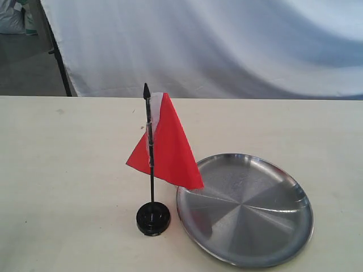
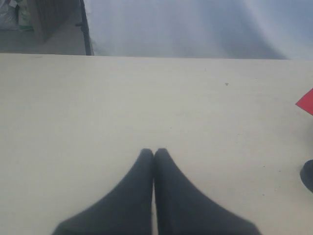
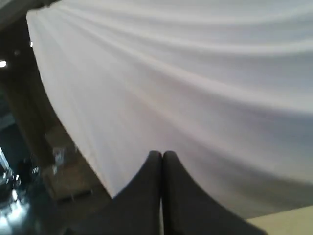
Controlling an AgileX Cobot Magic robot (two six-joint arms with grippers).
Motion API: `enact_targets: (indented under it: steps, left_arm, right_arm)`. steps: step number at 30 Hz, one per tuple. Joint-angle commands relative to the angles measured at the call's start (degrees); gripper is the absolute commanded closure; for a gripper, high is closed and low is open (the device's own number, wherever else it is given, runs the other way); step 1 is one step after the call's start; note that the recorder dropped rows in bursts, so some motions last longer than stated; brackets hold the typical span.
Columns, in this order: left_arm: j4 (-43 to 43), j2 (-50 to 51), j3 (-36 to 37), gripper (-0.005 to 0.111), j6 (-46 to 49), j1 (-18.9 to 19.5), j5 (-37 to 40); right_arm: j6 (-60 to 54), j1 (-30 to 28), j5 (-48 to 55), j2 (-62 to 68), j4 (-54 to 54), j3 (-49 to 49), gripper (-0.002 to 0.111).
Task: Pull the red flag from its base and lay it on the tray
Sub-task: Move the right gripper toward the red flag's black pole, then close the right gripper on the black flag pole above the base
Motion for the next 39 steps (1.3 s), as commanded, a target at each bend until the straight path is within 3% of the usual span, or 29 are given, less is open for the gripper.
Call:
enact_targets:
  steps: [1, 6, 9, 18, 21, 22, 23, 24, 26, 32, 39]
  left_arm:
    - [0.1, -0.2, 0.2, 0.107, -0.5, 0.1, 0.0]
    - [0.1, -0.2, 0.2, 0.107, -0.5, 0.1, 0.0]
    - [0.1, -0.2, 0.2, 0.107, -0.5, 0.1, 0.0]
    - [0.1, -0.2, 0.2, 0.107, -0.5, 0.1, 0.0]
    - [0.1, -0.2, 0.2, 0.107, -0.5, 0.1, 0.0]
    - [0.1, -0.2, 0.2, 0.107, -0.5, 0.1, 0.0]
    - [0.1, -0.2, 0.2, 0.107, -0.5, 0.1, 0.0]
    - [0.1, -0.2, 0.2, 0.107, -0.5, 0.1, 0.0]
    - [0.1, -0.2, 0.2, 0.107, -0.5, 0.1, 0.0]
    - [0.1, -0.2, 0.2, 0.107, -0.5, 0.1, 0.0]
    - [0.1, -0.2, 0.2, 0.107, -0.5, 0.1, 0.0]
  right_arm:
    - [-1.4, 9.3, 7.5, 19.1, -4.6, -7.8, 0.109]
    - [-6.1, 22.3, 2.7, 44.4, -4.9, -12.3, 0.109]
    - [-12.3, 26.5, -1.9, 56.9, -4.9, -12.7, 0.109]
    - [-13.8, 28.5, -14.7, 79.7, -5.8, -13.3, 0.108]
    - [-11.8, 28.8, -14.5, 82.8, -8.1, -15.1, 0.091]
    - [-11.7, 28.9, -14.5, 83.6, -8.2, -15.8, 0.081]
    - [-11.1, 29.8, -14.1, 85.0, -8.7, -17.2, 0.061]
    - [-10.8, 30.4, -13.8, 85.7, -9.2, -18.1, 0.052]
    - [-10.8, 31.6, -13.1, 87.1, -9.9, -20.0, 0.045]
    - [-10.8, 35.0, -13.2, 91.1, -10.3, -24.5, 0.061]
    - [-10.2, 35.2, -11.2, 94.7, -10.3, -28.8, 0.061]
